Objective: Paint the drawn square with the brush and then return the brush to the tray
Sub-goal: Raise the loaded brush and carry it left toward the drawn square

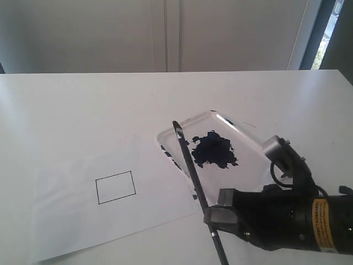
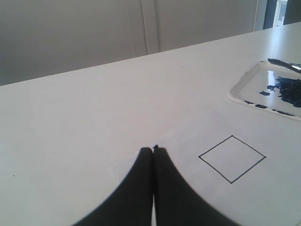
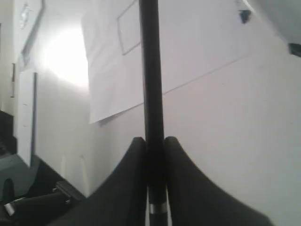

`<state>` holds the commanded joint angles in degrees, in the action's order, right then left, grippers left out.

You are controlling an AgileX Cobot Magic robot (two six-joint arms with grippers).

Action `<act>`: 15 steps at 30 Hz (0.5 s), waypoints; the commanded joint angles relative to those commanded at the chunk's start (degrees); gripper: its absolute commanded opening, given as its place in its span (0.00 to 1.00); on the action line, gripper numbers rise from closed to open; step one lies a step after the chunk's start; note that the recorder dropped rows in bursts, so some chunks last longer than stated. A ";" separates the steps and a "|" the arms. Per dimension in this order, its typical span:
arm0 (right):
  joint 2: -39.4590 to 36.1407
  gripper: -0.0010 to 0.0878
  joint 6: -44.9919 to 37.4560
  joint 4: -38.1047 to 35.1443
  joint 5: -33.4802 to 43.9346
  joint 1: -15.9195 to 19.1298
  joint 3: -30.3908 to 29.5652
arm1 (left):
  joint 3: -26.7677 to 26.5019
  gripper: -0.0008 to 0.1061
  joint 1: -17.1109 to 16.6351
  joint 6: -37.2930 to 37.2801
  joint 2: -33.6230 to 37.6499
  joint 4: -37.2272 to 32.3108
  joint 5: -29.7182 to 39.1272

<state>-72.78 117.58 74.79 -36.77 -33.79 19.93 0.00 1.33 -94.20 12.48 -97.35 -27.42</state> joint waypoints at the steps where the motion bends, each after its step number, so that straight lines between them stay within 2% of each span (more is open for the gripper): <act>1: 0.00 0.01 1.62 0.97 -1.15 -0.53 0.00 | 0.00 0.01 0.00 0.00 0.00 0.00 0.00; 3: 0.00 0.01 2.61 1.71 -4.34 -1.20 0.00 | 0.00 0.01 0.00 0.00 0.00 0.00 0.00; 6: 0.00 0.01 2.61 -1.93 -9.36 -2.89 0.00 | 0.00 0.01 0.00 0.00 0.00 0.00 0.00; 15: -4.17 0.01 2.61 -2.77 -7.88 -9.24 0.00 | 0.00 0.01 0.00 0.00 0.00 0.00 0.00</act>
<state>-76.95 120.19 72.02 -44.65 -43.04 19.93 0.00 1.33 -94.20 12.48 -97.35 -27.42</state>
